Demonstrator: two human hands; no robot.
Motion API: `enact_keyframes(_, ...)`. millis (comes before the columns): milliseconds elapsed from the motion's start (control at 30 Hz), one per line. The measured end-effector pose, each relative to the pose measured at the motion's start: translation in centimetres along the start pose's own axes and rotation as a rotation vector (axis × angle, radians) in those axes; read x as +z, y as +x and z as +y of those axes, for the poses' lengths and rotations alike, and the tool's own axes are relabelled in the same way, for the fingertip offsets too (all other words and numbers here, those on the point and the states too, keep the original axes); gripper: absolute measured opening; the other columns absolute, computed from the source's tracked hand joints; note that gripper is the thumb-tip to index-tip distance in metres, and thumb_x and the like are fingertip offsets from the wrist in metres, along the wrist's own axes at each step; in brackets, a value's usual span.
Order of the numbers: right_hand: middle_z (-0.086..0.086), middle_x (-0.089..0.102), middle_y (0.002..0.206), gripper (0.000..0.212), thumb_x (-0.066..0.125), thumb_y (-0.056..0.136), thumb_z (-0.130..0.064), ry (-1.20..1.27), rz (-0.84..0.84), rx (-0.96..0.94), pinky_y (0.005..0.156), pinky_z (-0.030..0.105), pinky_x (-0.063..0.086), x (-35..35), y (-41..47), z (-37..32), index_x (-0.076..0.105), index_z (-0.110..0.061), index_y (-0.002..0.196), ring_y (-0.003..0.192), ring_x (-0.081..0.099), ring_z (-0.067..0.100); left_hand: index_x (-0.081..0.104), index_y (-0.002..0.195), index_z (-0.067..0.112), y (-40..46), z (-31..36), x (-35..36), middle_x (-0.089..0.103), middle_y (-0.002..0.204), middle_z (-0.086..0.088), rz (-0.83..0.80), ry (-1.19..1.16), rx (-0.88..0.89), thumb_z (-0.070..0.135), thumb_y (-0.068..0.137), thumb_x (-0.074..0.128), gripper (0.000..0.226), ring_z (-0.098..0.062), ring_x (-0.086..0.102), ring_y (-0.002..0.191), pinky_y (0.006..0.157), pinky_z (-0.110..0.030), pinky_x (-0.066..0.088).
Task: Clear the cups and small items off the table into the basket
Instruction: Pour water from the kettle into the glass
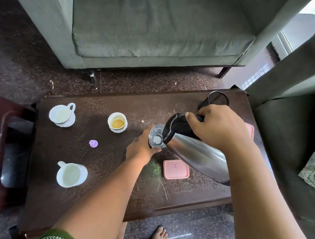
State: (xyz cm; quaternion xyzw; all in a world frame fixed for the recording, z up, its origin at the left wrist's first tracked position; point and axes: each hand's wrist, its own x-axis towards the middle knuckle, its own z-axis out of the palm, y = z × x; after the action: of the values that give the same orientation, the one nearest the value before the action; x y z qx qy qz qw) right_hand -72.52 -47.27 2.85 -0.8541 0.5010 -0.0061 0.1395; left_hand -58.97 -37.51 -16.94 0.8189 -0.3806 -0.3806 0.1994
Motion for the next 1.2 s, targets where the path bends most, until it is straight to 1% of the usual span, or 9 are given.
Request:
enact_keyframes(167, 0.002, 0.051, 0.06, 0.048, 0.047, 0.089, -0.052, 0.005, -0.008, 0.018, 0.06, 0.028, 0.034, 0.0, -0.3, 0.1, 0.046, -0.018, 0.055, 0.071, 0.053, 0.032, 0.022, 0.141, 0.043, 0.0, -0.1, 0.0, 0.06, 0.132, 0.002, -0.006, 0.025, -0.005, 0.045, 0.077, 0.072, 0.081, -0.03, 0.055, 0.122, 0.096, -0.044, 0.046)
enact_keyframes(333, 0.005, 0.058, 0.067, 0.047, 0.045, 0.09, -0.051, -0.013, 0.021, 0.069, 0.05, 0.022, 0.025, -0.3, -0.7, 0.7, 0.055, -0.011, 0.066, 0.076, 0.056, 0.031, 0.011, 0.146, 0.044, -0.4, -0.1, 0.0, 0.056, 0.137, 0.0, -0.017, 0.06, -0.01, 0.046, 0.082, 0.067, 0.085, -0.03, 0.054, 0.124, 0.1, -0.046, 0.044)
enact_keyframes(500, 0.011, 0.056, 0.063, 0.043, 0.041, 0.088, -0.042, 0.12, 0.065, 0.161, 0.06, 0.021, 0.033, 0.3, -1.8, 2.4, 0.055, -0.006, 0.068, 0.073, 0.054, 0.032, 0.002, 0.149, 0.043, -1.1, 0.0, 0.5, 0.054, 0.139, -0.003, -0.017, 0.075, -0.014, 0.048, 0.083, 0.065, 0.092, -0.031, 0.052, 0.126, 0.103, -0.051, 0.041)
enact_keyframes(667, 0.019, 0.057, 0.063, 0.047, 0.045, 0.088, -0.04, 0.361, 0.119, 0.257, 0.066, 0.042, 0.048, 0.1, -2.9, 3.6, 0.054, -0.001, 0.064, 0.067, 0.05, 0.031, 0.001, 0.152, 0.029, -1.5, 0.6, 0.5, 0.028, 0.157, 0.0, 0.021, 0.058, -0.01, 0.042, 0.078, 0.073, 0.103, -0.032, 0.034, 0.139, 0.11, -0.053, 0.034)
enact_keyframes(800, 0.017, 0.05, 0.055, 0.048, 0.046, 0.088, -0.036, 0.486, 0.14, 0.288, 0.066, 0.041, 0.046, 0.5, -4.0, 4.6, 0.051, 0.002, 0.06, 0.07, 0.05, 0.031, 0.031, 0.145, 0.016, -2.7, 1.8, 0.4, 0.038, 0.148, -0.007, 0.152, -0.025, 0.025, 0.033, 0.089, 0.062, 0.067, -0.032, 0.034, 0.136, 0.109, -0.045, 0.033)
enact_keyframes(933, 0.026, 0.058, 0.065, 0.05, 0.044, 0.084, -0.042, 0.563, 0.139, 0.334, 0.06, 0.035, 0.038, 0.7, -5.6, 5.4, 0.053, 0.002, 0.062, 0.059, 0.048, 0.026, 0.061, 0.109, 0.013, -4.4, 4.7, -1.4, 0.064, 0.11, -0.003, 0.1, -0.231, 0.078, 0.031, 0.099, 0.044, 0.027, -0.02, 0.058, 0.1, 0.086, -0.033, 0.042)
enact_keyframes(1000, 0.025, 0.053, 0.06, 0.051, 0.043, 0.079, -0.044, 0.604, 0.159, 0.34, 0.057, 0.034, 0.035, 0.7, -6.7, 5.6, 0.052, 0.004, 0.062, 0.057, 0.044, 0.023, 0.066, 0.101, 0.014, -5.5, 6.1, -2.0, 0.068, 0.099, -0.003, 0.007, -0.338, 0.041, 0.032, 0.102, 0.036, 0.035, -0.02, 0.059, 0.092, 0.079, -0.031, 0.042)
enact_keyframes(1100, 0.007, 0.045, 0.049, 0.047, 0.045, 0.078, -0.04, 0.678, 0.2, 0.36, 0.055, 0.034, 0.032, 1.0, -8.6, 5.1, 0.045, 0.001, 0.055, 0.053, 0.039, 0.018, 0.069, 0.104, 0.017, -6.2, 6.9, -2.0, 0.07, 0.109, -0.013, -0.035, -0.539, -0.092, 0.048, 0.096, 0.037, 0.045, -0.033, 0.063, 0.104, 0.095, -0.043, 0.049)
enact_keyframes(1200, 0.0, 0.041, 0.045, 0.047, 0.047, 0.078, -0.04, 0.805, 0.246, 0.384, 0.054, 0.035, 0.032, 1.7, -9.7, 4.4, 0.042, -0.001, 0.052, 0.05, 0.037, 0.016, 0.065, 0.119, 0.018, -6.1, 7.2, -2.4, 0.063, 0.124, -0.017, -0.063, -0.706, -0.28, 0.083, 0.065, 0.035, 0.089, -0.038, 0.058, 0.117, 0.101, -0.053, 0.046)
